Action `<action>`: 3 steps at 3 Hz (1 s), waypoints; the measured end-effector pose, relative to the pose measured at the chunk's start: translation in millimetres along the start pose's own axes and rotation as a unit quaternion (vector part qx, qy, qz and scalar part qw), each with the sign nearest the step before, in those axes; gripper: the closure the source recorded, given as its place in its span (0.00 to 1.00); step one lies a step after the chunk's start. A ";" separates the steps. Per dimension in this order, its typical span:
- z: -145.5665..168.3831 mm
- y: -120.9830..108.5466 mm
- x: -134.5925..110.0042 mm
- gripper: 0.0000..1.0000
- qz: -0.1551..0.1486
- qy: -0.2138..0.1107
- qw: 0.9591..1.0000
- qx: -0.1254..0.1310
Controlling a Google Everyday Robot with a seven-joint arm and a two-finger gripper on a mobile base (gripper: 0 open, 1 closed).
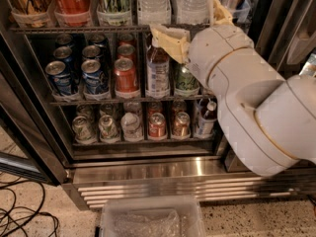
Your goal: Pick water bottle from top shelf of fridge
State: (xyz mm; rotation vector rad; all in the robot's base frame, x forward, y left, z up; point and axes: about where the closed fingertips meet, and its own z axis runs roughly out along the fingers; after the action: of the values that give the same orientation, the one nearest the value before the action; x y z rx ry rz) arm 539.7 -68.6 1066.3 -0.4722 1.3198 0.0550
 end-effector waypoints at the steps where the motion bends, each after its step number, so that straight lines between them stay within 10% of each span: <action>1: 11.8 2.8 2.6 0.31 -0.001 0.004 1.000 0.016; 3: 25.5 -15.3 1.3 0.40 0.001 0.001 0.998 0.069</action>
Offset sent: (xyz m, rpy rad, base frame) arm 0.0359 0.0005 0.0030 0.0274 -0.0197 -0.1368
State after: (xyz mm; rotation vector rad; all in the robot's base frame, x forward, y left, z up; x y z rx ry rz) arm 568.0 -73.5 1074.1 -0.3526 1.3157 -0.0341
